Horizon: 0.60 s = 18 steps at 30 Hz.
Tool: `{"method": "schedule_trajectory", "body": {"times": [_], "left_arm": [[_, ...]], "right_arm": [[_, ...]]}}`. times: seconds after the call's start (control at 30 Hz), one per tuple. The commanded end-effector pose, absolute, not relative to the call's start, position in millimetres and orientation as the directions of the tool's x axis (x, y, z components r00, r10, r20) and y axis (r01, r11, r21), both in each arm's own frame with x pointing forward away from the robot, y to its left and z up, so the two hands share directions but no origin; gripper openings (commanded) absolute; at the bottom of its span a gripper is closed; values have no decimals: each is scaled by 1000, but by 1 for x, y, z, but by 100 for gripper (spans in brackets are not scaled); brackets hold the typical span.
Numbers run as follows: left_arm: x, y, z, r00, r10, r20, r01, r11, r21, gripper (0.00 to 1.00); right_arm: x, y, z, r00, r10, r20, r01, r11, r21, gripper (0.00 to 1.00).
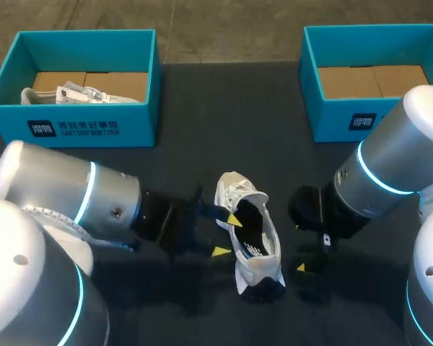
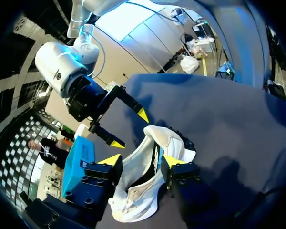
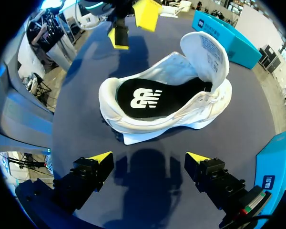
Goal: Take the shoe out of the shoebox, open the shoe tongue, remove and reinsert the insole, then place the shoe into the shoebox
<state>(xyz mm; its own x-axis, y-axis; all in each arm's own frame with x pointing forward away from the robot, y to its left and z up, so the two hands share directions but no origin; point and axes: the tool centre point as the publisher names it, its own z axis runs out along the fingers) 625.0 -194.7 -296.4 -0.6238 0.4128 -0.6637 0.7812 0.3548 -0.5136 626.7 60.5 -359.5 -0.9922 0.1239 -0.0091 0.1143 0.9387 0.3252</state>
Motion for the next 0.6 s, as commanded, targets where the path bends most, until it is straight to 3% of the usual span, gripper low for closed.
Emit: {"method": "schedule_trajectory", "body": {"times": [0.03, 0.07, 0.47, 0.6], "left_arm": [[625, -180, -272, -602, 519, -606, 798, 361, -484, 34], [624, -179, -271, -594, 538, -598, 803, 355, -479, 0], [628, -174, -253, -522, 730, -440, 834, 330, -442, 0], [626, -173, -255, -489, 791, -367, 842, 318, -436, 0]], "right_arm": [[626, 62, -361, -992, 127, -12, 116, 939, 323, 100], [626, 62, -361, -992, 127, -12, 116, 939, 323, 100], [650, -27, -325, -996, 93, -7, 87, 946, 314, 100], [652, -45, -322, -997, -38, -63, -58, 931, 359, 100]]}}
